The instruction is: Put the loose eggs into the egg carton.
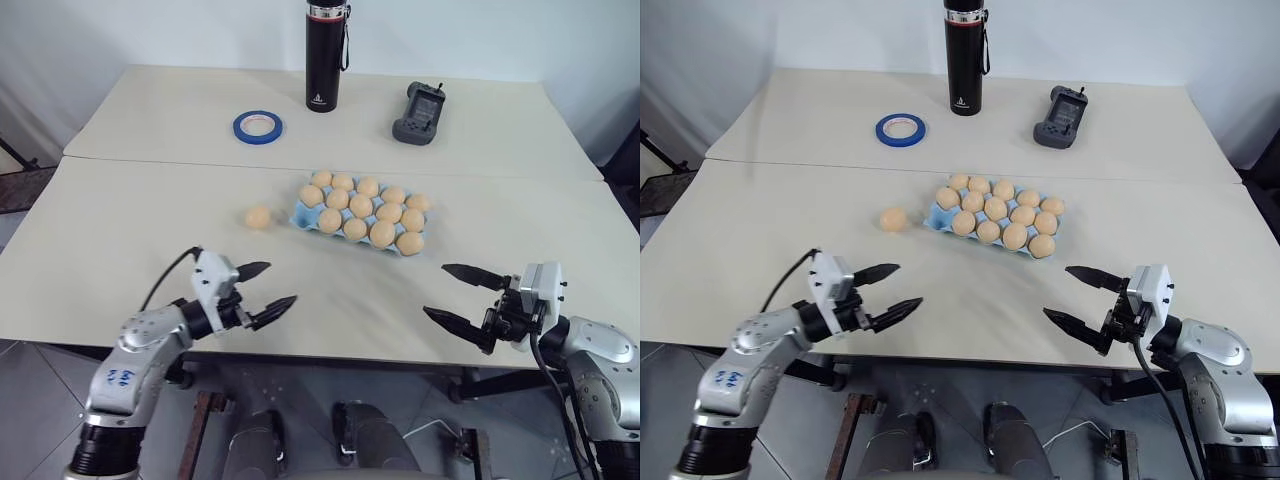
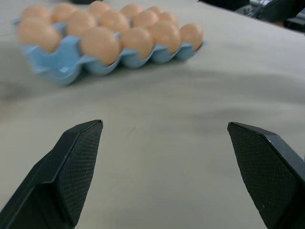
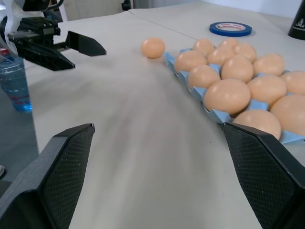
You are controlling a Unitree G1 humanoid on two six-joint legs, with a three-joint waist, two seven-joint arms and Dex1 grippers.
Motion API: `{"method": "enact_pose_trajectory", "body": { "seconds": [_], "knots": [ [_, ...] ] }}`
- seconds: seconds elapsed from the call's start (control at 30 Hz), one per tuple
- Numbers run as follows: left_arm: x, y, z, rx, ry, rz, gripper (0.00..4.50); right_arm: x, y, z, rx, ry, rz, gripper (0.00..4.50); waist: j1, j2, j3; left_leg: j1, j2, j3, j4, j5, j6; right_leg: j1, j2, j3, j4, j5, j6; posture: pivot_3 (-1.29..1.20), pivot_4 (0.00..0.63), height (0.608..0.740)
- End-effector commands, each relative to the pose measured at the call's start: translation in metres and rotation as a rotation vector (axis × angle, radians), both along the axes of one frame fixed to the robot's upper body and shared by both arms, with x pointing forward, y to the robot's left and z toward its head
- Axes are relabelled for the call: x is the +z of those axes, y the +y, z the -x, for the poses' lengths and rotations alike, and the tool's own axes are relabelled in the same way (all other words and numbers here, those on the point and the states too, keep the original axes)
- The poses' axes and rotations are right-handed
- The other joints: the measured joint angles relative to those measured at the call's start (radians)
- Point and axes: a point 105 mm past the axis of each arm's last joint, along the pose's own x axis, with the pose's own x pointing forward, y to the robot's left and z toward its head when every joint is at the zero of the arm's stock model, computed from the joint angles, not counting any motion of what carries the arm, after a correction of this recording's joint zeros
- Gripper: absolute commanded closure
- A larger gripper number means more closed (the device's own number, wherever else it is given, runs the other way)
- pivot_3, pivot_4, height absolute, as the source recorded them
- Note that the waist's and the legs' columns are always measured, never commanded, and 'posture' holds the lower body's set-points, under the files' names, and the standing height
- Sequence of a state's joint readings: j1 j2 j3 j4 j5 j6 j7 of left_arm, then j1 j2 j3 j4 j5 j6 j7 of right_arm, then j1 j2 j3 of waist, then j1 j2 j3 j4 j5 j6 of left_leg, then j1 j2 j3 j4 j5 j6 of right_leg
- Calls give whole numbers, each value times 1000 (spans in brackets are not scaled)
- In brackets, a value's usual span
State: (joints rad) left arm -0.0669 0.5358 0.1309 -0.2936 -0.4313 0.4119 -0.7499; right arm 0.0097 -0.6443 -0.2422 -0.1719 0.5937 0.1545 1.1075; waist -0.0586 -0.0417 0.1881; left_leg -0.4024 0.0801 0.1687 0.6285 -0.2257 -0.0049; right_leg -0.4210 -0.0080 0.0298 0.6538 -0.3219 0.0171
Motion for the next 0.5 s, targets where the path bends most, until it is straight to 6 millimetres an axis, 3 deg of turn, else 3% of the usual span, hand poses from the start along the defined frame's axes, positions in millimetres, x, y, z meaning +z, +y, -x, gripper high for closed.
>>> {"method": "enact_pose_trajectory", "body": {
  "seconds": [0.03,0.23,0.4,0.5],
  "knots": [
    [15,27,-2,58,-41,8,25,7,-1,-3,11,-32,1,0,-3,0,0,0,0,0,0,0,1,2,0,0,-4,2,0,0,150,740],
    [20,50,3,103,-44,-25,25,10,0,-6,20,-39,6,0,-20,2,0,0,0,2,-14,-1,2,9,-1,-1,-33,16,-2,0,150,740],
    [23,65,1,157,-62,-55,25,13,1,-7,21,-46,11,0,-19,2,0,-1,1,3,-18,-1,2,5,-1,-1,-30,13,-1,0,150,740],
    [30,78,-9,223,-103,-75,25,15,2,-8,23,-49,16,0,-18,2,0,-1,1,3,-19,-2,-1,2,0,-2,-24,12,7,0,150,740]
  ]
}}
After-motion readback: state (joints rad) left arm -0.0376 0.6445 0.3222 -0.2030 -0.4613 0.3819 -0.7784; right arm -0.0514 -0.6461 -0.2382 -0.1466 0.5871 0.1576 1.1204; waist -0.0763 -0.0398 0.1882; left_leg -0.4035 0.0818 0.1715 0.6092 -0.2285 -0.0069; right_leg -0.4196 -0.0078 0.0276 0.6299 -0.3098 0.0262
